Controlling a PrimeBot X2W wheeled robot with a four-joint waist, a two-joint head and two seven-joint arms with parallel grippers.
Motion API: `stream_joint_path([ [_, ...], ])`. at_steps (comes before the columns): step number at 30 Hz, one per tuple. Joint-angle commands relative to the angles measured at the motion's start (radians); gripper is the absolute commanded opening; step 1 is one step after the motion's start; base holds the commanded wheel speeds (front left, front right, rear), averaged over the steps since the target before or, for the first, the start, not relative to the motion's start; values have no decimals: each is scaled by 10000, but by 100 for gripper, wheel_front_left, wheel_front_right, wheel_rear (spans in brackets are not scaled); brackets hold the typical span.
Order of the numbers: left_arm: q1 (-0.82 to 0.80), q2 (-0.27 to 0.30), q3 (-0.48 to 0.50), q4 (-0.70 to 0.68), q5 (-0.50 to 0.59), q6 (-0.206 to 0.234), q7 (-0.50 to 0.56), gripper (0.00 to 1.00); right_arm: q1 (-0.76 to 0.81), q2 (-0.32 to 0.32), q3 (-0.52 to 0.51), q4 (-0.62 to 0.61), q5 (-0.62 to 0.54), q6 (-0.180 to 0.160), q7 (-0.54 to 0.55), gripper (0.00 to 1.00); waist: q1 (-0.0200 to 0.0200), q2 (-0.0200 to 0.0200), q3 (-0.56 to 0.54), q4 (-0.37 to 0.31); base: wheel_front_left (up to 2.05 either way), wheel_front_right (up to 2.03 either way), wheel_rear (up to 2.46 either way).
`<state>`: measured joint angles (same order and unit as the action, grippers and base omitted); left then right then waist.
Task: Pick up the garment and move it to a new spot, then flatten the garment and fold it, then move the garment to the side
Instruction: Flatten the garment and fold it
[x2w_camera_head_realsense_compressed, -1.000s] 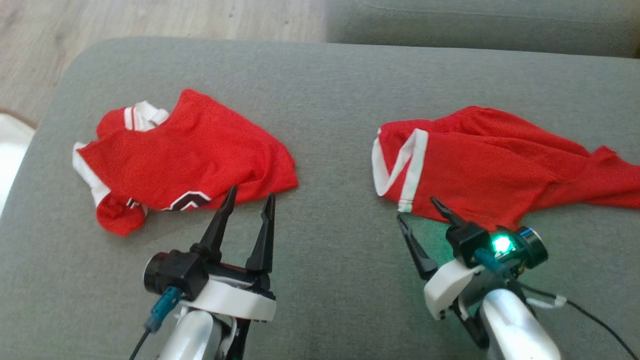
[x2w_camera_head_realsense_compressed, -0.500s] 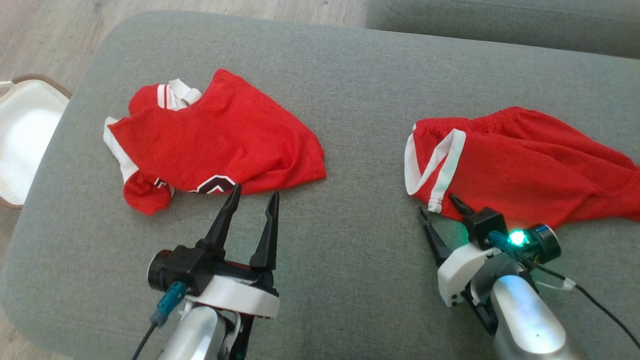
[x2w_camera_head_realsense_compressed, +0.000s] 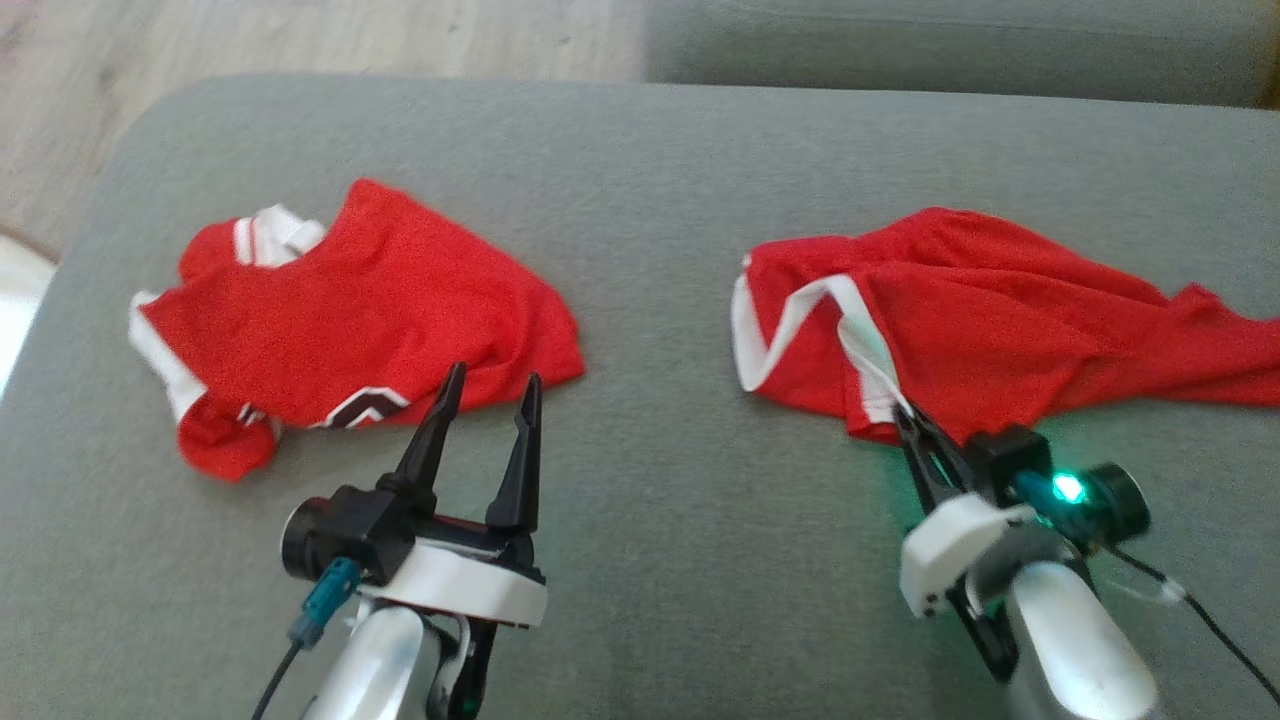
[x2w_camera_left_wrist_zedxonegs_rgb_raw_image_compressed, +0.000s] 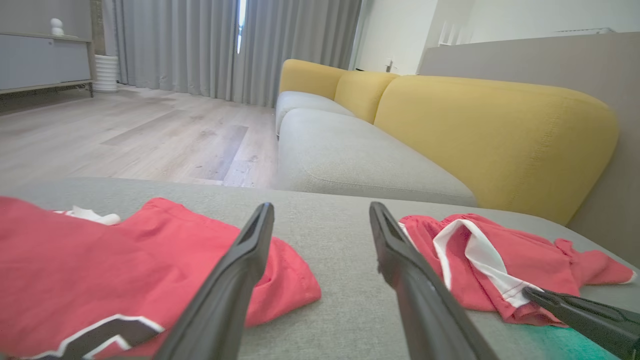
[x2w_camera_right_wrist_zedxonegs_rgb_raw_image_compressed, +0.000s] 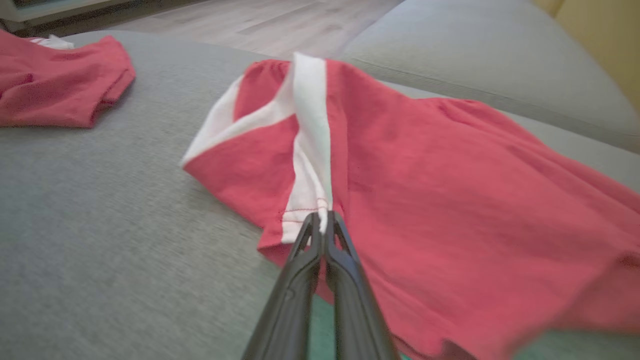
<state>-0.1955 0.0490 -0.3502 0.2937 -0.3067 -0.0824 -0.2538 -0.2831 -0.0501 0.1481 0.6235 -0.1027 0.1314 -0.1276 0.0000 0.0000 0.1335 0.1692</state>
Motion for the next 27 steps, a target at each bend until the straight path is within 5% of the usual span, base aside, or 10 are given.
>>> stream_joint_path([
  [1, -176, 12, 392, -288, 67, -1, -80, 100, 190, -1, 11, -443, -52, -7, -77, 0, 0, 0, -261, -483, 0, 0, 0],
  [11, 253, 12, 849, -421, 18, 58, -80, 100, 1845, -352, -1377, -3217, -799, -7, 1252, 0, 0, 0, -875, -2225, 0, 0, 0],
  [20, 17, 12, 634, -579, -69, 109, -80, 100, 3099, -1278, -3018, -5423, -1076, -7, 3058, 0, 0, 0, -708, -2706, 0, 0, 0],
  [21, 8, 12, 620, -567, -69, 102, -80, 100, 3093, -1226, -3174, -5589, -1107, -7, 3066, 34, 0, 0, -680, -2697, 0, 0, 0],
  [22, -4, 12, 610, -550, -63, 92, -80, 100, 3064, -1141, -3324, -5741, -1118, -7, 3031, 100, 0, 0, -646, -2674, 0, 0, 0],
  [27, -54, 12, 594, -465, -24, 35, -80, 100, 2859, -610, -3692, -6292, -1167, -7, 2755, 100, 0, 0, -577, -2465, 0, 0, 0],
])
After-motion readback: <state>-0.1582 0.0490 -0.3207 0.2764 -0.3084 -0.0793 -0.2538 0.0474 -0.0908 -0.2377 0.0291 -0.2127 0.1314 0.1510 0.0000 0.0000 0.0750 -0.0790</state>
